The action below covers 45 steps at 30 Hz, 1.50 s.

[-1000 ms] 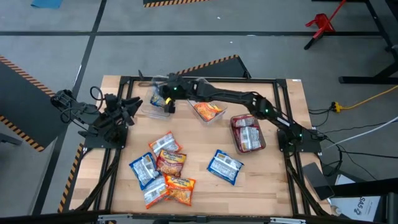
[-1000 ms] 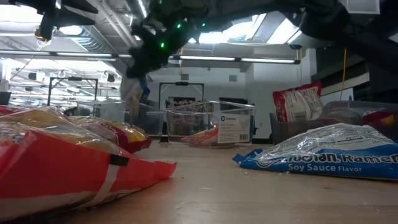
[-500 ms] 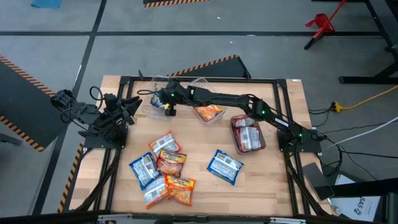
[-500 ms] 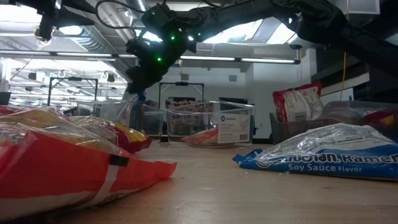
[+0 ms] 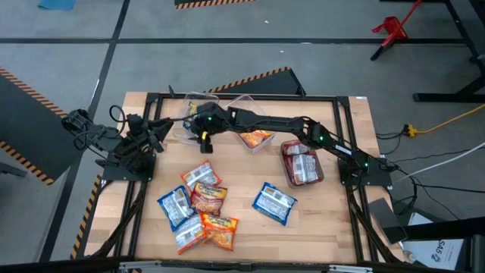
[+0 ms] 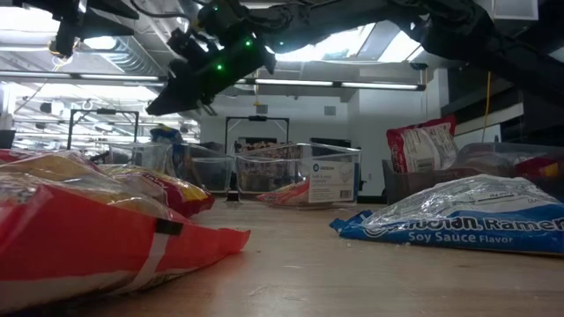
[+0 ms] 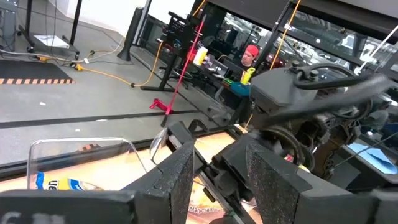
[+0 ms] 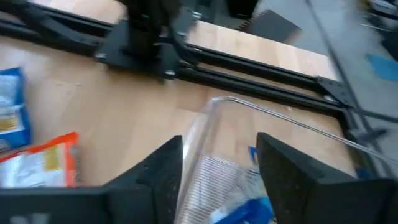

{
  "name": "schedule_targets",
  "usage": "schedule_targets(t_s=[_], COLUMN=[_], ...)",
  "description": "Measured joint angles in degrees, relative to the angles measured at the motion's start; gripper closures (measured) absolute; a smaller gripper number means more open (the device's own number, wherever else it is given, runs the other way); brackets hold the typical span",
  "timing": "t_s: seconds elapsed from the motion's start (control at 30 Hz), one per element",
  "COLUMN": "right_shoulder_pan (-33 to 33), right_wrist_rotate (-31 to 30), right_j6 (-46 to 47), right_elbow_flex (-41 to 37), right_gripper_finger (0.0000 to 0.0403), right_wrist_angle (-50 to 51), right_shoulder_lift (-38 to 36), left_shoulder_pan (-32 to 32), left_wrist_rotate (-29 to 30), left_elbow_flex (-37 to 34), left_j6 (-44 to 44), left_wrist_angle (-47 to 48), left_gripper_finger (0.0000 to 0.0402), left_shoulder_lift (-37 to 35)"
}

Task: Sort Maruchan noodles
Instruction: Put the blue noodle pack into the left transparent bin, then put the red noodle pack into the black bin

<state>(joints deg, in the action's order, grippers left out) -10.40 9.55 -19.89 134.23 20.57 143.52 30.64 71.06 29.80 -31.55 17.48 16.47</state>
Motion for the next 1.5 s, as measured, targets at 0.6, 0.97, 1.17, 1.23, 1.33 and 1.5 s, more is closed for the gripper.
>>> schedule_targets(t_s=[0.6, 0.97, 1.17, 1.23, 1.33, 1.5], right_shoulder_pan=[1.38, 1.48, 0.93, 0.89, 1.0, 1.94], right_wrist_rotate=[-20.01, -7.41, -8.93, -9.01, -8.8, -3.62], right_j6=[0.41, 3.16, 3.16, 3.05, 1.72, 5.3], right_elbow_flex=[0.57, 0.58, 0.7, 0.63, 0.63, 1.0], right_gripper_finger=[0.0303, 0.0331, 0.0331, 0.0331, 0.0331, 0.033], right_wrist_angle=[7.32, 5.51, 5.49, 6.64, 6.98, 8.08], right_shoulder_lift=[-0.88, 2.98, 3.21, 2.57, -0.03, -8.82], left_shoulder_pan=[0.0, 0.0, 0.0, 0.01, 0.0, 0.01], left_wrist_rotate=[-0.25, -0.23, 1.4, 1.62, 1.56, 1.52], left_elbow_flex=[0.02, 0.02, 0.01, 0.02, 0.01, 0.02], left_j6=[0.13, 0.13, 0.15, 0.12, 0.11, 0.14], left_wrist_angle=[0.06, 0.09, 0.33, 0.37, 0.43, 0.52], left_gripper_finger=[0.026, 0.026, 0.026, 0.026, 0.026, 0.026], left_shoulder_lift=[0.02, 0.02, 0.02, 0.02, 0.02, 0.02])
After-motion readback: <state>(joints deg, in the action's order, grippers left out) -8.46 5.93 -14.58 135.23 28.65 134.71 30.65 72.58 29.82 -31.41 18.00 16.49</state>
